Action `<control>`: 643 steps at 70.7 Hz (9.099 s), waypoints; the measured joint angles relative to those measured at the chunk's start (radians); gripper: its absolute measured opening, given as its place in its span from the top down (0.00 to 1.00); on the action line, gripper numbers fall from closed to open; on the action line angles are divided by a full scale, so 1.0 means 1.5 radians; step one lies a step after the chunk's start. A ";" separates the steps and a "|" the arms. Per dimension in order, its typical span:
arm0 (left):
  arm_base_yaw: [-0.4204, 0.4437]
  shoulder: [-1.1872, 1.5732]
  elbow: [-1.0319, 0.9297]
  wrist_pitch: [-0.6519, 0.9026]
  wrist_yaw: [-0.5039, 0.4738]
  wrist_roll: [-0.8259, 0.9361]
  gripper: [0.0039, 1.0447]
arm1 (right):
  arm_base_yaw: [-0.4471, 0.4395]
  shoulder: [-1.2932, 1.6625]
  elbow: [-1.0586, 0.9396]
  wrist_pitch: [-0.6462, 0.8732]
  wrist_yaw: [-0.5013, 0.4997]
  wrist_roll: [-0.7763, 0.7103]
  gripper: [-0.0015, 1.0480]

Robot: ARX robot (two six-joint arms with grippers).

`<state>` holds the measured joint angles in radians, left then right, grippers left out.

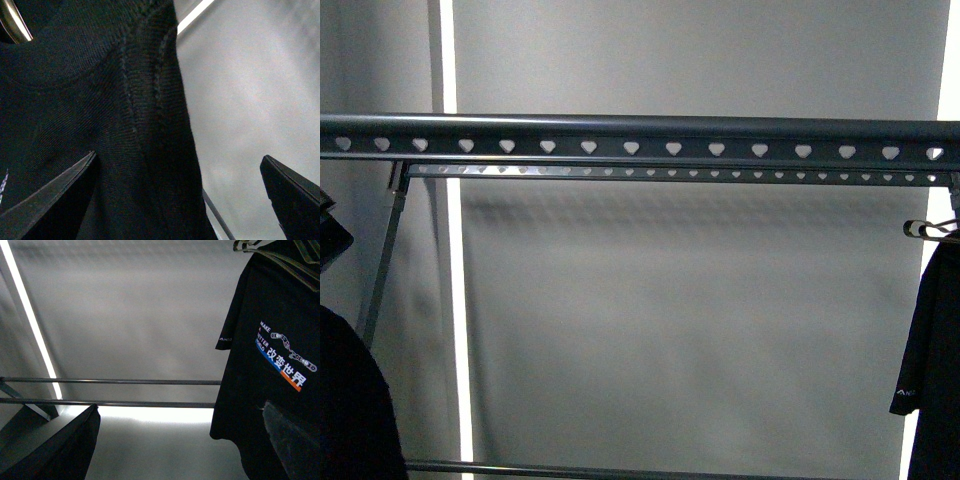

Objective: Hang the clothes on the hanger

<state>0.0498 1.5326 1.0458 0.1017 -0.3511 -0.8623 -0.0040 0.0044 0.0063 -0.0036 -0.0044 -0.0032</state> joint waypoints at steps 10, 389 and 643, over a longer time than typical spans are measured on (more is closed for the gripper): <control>0.000 0.054 0.057 -0.026 -0.003 0.004 0.33 | 0.000 0.000 0.000 0.000 0.000 0.000 0.07; -0.034 -0.344 -0.409 0.320 0.234 0.564 0.98 | -0.195 0.935 0.694 -0.475 -0.431 -0.241 0.91; -0.034 -1.019 -0.685 -0.066 0.234 0.573 0.82 | 0.000 0.000 0.000 0.001 0.000 0.001 0.82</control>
<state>-0.0013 0.0040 0.0181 0.0025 -0.0006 -0.0025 -0.0036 0.0044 0.0063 -0.0029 -0.0040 -0.0025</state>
